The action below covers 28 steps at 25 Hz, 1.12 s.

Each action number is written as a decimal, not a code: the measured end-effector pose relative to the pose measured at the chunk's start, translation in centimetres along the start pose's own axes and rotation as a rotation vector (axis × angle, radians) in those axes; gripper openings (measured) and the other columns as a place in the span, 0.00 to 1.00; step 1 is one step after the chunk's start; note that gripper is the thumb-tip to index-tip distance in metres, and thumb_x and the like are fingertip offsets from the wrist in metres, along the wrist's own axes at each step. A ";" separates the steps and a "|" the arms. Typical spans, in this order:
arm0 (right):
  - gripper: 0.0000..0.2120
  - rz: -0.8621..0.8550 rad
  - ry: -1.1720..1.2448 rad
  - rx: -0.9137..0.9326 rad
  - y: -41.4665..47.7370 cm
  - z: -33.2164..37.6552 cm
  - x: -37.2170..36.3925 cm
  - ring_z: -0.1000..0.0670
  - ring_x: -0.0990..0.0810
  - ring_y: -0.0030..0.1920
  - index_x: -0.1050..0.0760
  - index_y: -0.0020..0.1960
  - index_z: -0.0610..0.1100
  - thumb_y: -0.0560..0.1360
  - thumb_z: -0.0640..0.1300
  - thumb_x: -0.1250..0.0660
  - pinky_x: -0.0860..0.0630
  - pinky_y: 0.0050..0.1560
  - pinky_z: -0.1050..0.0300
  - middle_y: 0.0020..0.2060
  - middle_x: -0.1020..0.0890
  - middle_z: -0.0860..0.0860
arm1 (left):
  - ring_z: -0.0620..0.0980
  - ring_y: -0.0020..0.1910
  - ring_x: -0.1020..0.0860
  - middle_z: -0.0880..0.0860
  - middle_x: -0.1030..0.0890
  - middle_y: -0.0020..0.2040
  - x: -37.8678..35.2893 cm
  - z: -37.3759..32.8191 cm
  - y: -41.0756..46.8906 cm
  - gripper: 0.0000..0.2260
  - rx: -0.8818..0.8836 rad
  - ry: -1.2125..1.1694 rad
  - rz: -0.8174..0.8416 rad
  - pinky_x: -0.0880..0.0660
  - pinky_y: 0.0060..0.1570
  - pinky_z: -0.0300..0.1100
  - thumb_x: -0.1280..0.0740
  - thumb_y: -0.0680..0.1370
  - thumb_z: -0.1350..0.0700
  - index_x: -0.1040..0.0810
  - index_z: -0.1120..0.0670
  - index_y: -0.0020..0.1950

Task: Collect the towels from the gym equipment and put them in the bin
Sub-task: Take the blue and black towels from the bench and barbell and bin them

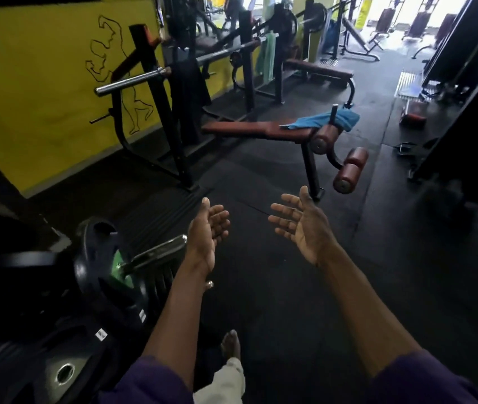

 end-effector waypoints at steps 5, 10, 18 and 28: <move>0.30 -0.029 0.005 -0.012 12.8 2.2 1.8 0.45 0.15 0.54 0.25 0.65 0.48 0.78 0.69 0.46 0.22 0.53 0.47 0.58 0.16 0.46 | 0.52 0.53 0.19 0.55 0.16 0.56 -5.2 -2.2 13.5 0.23 -0.005 -0.002 0.029 0.25 0.52 0.47 0.42 0.79 0.37 0.20 0.54 0.56; 0.30 -0.092 0.039 -0.031 25.0 4.8 3.3 0.45 0.15 0.55 0.25 0.66 0.47 0.78 0.69 0.46 0.22 0.54 0.47 0.58 0.16 0.46 | 0.51 0.52 0.18 0.54 0.15 0.54 -10.3 -5.9 26.5 0.24 0.001 0.070 0.091 0.25 0.55 0.49 0.42 0.79 0.36 0.19 0.53 0.56; 0.30 -0.128 0.077 -0.071 42.2 7.7 5.4 0.45 0.14 0.53 0.25 0.65 0.47 0.78 0.69 0.45 0.22 0.53 0.46 0.57 0.15 0.47 | 0.52 0.53 0.19 0.54 0.16 0.55 -17.1 -8.7 43.4 0.24 0.036 0.161 0.120 0.25 0.55 0.49 0.42 0.79 0.37 0.19 0.54 0.57; 0.31 -0.161 0.108 -0.064 66.0 14.9 13.1 0.44 0.14 0.53 0.24 0.64 0.48 0.77 0.70 0.44 0.22 0.49 0.48 0.56 0.15 0.46 | 0.54 0.54 0.19 0.57 0.16 0.56 -30.3 -11.4 65.0 0.22 0.058 0.158 0.110 0.26 0.57 0.51 0.41 0.80 0.39 0.19 0.55 0.56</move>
Point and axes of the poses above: each hand's wrist, its own y-axis towards the middle knuckle, its own x-axis out of the back of the hand, z = x × y, the point moved 3 cm from there along y, towards the middle knuckle
